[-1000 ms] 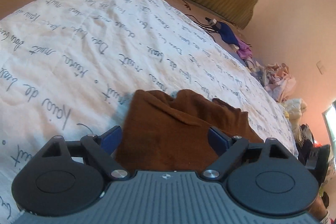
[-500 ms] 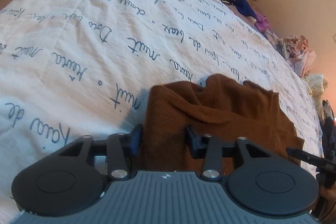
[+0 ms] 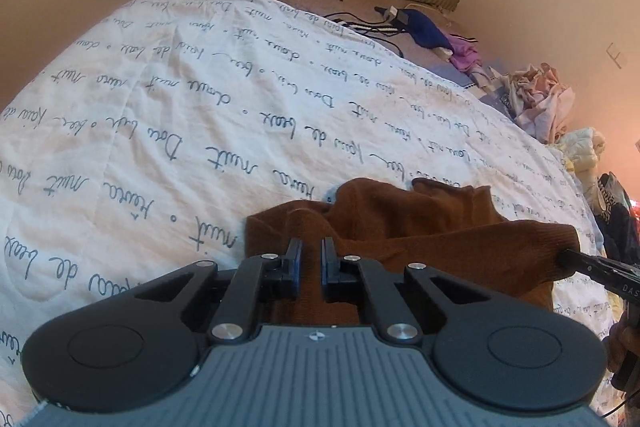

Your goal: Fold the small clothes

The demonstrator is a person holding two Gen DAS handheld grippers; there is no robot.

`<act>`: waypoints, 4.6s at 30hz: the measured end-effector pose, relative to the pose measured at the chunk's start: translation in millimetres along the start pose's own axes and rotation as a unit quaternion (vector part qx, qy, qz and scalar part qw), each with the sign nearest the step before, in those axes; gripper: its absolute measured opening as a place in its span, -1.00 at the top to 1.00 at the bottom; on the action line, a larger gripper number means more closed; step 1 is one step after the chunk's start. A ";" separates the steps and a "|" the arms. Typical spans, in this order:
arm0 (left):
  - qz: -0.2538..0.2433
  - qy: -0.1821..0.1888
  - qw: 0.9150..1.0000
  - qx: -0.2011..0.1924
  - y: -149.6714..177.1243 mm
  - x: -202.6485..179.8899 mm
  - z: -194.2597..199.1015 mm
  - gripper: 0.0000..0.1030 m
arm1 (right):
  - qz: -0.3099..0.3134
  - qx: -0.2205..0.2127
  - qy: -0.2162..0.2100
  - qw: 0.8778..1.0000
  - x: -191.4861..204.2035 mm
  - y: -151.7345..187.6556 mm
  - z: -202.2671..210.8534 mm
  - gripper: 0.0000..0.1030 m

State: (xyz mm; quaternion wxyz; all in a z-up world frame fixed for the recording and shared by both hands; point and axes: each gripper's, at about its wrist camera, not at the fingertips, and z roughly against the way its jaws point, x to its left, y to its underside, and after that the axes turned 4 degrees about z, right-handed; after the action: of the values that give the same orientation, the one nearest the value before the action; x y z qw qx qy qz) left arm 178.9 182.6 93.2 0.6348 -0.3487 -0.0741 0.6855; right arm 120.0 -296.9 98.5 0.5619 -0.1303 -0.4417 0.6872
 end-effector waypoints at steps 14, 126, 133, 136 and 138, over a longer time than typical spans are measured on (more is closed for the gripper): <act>0.106 -0.007 0.994 0.034 14.6 40.3 -53.8 0.24 | -0.055 0.081 0.085 0.992 -75.2 67.1 -20.1 0.90; 0.003 0.089 0.995 0.053 19.4 -89.0 -131.5 -0.84 | 0.117 0.061 -0.050 0.990 37.4 81.3 -86.6 0.94; -0.004 0.101 0.994 0.043 12.9 -92.7 -111.5 -0.69 | 0.105 0.046 -0.051 0.992 37.6 77.2 -66.1 0.90; 0.000 0.165 0.984 0.065 14.0 -101.3 -98.6 -0.80 | 0.112 0.024 -0.051 0.992 46.0 77.3 -62.6 0.90; 0.006 0.190 0.978 0.087 14.2 -110.6 -105.2 -0.80 | 0.120 0.013 -0.043 0.992 53.0 79.1 -65.7 0.90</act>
State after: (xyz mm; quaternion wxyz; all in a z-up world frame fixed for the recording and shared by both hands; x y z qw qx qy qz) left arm 222.0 42.1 49.4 0.6613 -0.4161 0.1097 0.6144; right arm 94.7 -217.9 17.9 0.4575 -0.1453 -0.4381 0.7601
